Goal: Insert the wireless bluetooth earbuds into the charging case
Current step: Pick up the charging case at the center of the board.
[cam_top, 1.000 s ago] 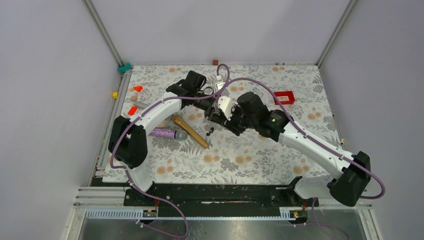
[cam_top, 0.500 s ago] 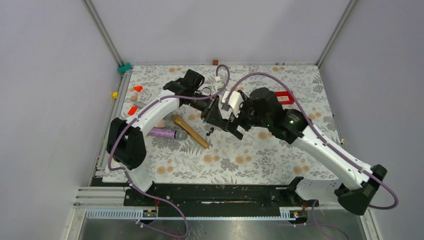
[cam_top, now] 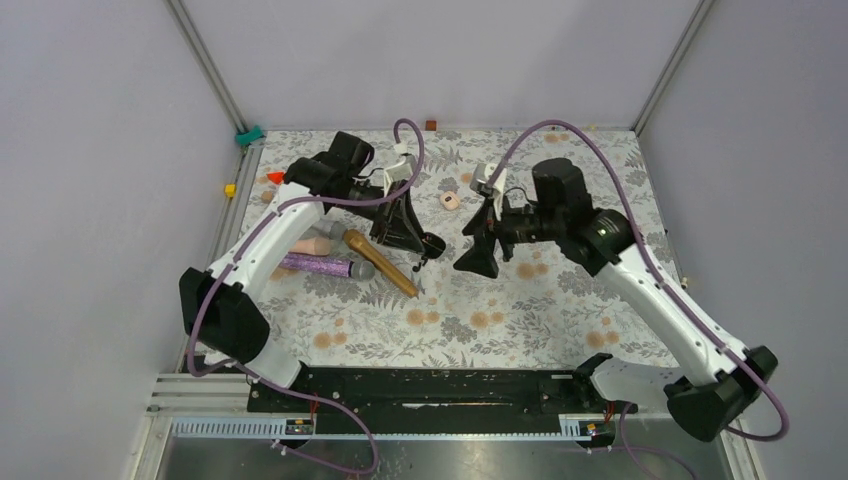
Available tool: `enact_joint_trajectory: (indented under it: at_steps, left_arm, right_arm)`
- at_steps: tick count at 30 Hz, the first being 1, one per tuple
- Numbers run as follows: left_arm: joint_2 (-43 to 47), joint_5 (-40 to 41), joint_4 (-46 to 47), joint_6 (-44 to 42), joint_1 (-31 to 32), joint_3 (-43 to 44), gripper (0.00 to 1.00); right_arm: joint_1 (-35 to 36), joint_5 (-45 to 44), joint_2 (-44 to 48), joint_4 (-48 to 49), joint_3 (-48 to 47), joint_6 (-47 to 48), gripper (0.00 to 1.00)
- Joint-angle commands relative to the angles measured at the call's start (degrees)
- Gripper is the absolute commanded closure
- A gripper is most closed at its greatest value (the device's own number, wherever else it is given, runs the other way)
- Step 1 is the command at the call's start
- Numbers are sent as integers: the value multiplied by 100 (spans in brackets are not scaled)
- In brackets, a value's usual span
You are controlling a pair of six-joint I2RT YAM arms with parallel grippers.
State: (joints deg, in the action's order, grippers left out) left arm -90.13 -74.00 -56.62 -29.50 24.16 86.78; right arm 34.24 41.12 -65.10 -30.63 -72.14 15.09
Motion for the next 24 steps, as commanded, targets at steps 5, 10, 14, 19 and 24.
enact_joint_trajectory:
  at_steps: [5,10,14,19,24]
  left_arm:
    - [365,-178,-50,-568,358,-237,76]
    - [249,-197,-50,-564,458,-256,76]
    - [134,-194,-47,-579,566,-260,76]
    - [47,-162,-46,-574,671,-239,76]
    - [14,-134,-49,-562,698,-228,76]
  right_arm:
    - [-93,1018,-502,640,270,-671,18]
    - [-93,1515,-495,796,438,-643,20]
    - [-93,1625,-539,1111,680,-752,22]
    - [-95,1669,-636,1123,666,-760,24]
    - [-94,1636,-596,1126,714,-689,31]
